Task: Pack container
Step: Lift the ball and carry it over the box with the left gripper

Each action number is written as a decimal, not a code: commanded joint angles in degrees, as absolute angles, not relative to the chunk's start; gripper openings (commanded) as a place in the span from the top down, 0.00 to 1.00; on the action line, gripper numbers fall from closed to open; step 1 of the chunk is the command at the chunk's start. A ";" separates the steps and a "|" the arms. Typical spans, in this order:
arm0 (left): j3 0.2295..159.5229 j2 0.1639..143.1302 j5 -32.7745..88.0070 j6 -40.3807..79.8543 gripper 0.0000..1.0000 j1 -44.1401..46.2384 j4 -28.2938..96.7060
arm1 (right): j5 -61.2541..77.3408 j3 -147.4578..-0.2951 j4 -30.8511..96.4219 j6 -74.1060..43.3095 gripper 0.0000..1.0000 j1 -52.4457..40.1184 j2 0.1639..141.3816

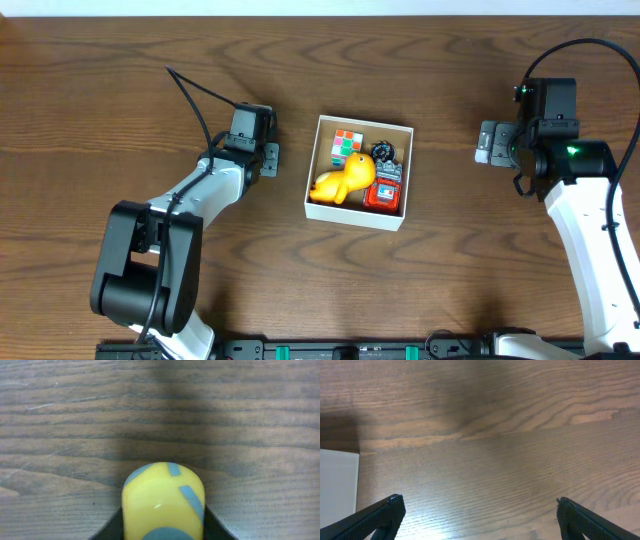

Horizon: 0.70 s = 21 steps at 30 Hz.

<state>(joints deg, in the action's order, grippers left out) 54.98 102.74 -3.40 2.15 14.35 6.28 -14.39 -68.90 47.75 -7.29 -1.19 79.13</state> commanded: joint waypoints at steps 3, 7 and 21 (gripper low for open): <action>54.63 97.73 -3.57 2.26 0.94 14.17 6.31 | -14.76 -69.54 47.75 -8.29 0.01 -0.71 79.02; 54.63 90.87 -1.72 2.26 0.94 14.63 8.25 | -14.76 -69.54 47.75 -8.29 0.01 -0.71 79.02; 54.63 75.68 21.43 -0.45 0.94 27.16 1.52 | -14.76 -69.54 47.75 -8.29 0.01 -0.71 79.02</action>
<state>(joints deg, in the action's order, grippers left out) 54.85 75.11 16.23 1.67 24.12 2.50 -14.39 -68.90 47.77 -7.27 -1.19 79.13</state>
